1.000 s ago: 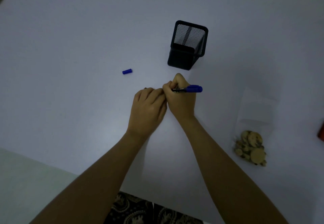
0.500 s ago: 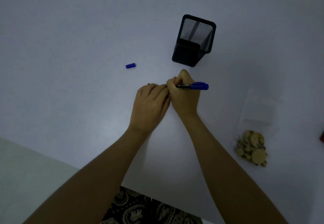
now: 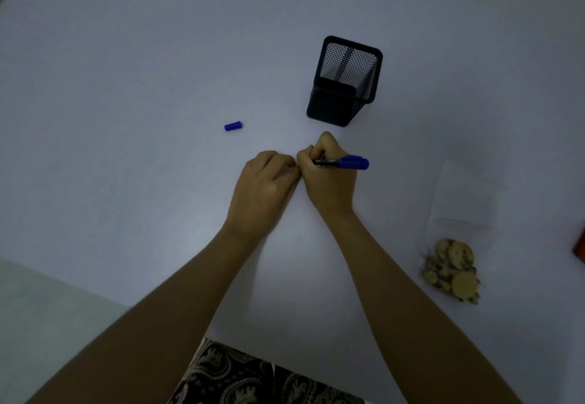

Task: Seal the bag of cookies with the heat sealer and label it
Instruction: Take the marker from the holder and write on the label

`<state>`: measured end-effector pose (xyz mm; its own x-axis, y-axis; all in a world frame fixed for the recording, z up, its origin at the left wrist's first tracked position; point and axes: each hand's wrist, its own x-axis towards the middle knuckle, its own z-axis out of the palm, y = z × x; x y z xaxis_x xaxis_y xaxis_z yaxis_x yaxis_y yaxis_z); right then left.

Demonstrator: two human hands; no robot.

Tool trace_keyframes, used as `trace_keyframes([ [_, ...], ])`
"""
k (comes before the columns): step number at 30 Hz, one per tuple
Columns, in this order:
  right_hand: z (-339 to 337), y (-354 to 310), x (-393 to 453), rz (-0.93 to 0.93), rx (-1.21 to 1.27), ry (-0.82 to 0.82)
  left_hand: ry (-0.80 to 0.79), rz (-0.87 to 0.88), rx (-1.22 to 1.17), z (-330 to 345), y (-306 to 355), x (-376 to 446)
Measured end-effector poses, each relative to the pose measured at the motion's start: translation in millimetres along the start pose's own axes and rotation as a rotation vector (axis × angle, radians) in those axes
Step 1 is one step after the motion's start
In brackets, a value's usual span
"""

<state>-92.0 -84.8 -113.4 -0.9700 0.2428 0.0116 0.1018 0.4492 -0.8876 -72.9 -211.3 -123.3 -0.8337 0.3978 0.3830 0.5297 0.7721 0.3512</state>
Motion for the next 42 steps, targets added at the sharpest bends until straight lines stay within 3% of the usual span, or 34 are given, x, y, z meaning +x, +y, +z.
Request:
trace_keyframes([
  [5,0.5,-0.8,-0.6,-0.003,0.0,0.001,0.013,0.095,0.033,2.5,-7.9,-1.9],
  [10,0.3,-0.4,-0.9,-0.006,-0.011,-0.007,0.061,0.076,0.053,3.5,-8.0,-7.3],
  [42,1.6,1.4,-1.8,-0.046,-0.021,0.002,0.003,0.051,0.056,0.6,-2.0,-7.2],
])
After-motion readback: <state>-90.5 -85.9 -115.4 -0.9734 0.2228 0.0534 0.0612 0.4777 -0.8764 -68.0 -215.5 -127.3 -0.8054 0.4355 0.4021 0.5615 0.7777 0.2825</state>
